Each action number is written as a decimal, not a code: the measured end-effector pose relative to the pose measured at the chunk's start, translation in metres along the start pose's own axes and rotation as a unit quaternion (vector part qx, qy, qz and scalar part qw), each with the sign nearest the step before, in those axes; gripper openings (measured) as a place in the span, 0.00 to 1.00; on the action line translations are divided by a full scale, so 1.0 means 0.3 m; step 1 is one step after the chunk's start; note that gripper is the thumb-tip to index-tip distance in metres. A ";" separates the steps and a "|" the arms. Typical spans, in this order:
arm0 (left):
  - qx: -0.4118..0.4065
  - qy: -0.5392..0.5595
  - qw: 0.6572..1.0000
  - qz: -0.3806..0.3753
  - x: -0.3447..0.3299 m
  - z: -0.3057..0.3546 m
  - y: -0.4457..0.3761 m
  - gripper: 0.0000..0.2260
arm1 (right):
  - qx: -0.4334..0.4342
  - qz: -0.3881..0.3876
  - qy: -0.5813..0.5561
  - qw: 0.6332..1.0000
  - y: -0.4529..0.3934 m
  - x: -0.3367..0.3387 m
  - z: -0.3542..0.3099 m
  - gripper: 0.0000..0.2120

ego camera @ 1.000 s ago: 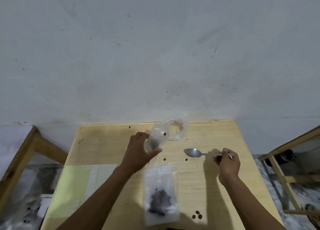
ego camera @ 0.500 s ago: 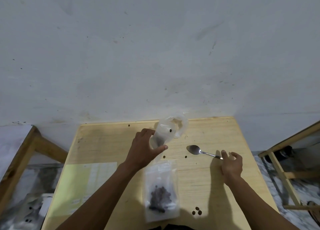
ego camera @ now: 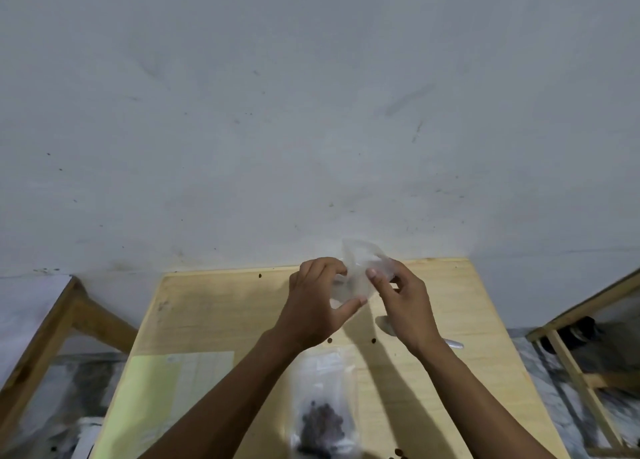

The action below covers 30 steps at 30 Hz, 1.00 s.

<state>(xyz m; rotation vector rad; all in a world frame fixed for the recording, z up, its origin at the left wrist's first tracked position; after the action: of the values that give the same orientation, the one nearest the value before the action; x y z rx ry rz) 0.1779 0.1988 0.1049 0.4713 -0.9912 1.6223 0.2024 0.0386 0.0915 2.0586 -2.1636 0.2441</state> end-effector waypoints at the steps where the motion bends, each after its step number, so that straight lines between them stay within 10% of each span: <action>1: 0.010 0.017 1.000 -0.004 0.005 -0.009 -0.005 0.21 | 0.007 0.010 0.004 1.000 -0.007 0.013 -0.009 0.06; 7: 0.157 0.223 0.960 -0.068 0.013 -0.059 -0.033 0.11 | 0.053 -0.006 0.045 0.998 -0.018 0.019 -0.078 0.12; 30: 0.068 0.193 0.978 -0.031 0.126 -0.031 -0.107 0.08 | 0.056 -0.101 0.069 0.991 -0.106 0.027 -0.137 0.16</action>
<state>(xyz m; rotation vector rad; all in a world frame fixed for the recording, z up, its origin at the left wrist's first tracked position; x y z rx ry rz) 0.1983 0.2298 0.1392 0.2603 -0.5725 1.6510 0.2333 0.0381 0.1341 2.2289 -1.8852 0.4791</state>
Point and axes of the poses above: each hand's wrist, its own y-axis away from the middle knuckle, its own x-axis out of the back of the hand, z = x × y, the point moved 10 cm from there along -y, towards the middle knuckle, and after that the axes turned 6 degrees about z, right-handed, at the moved point
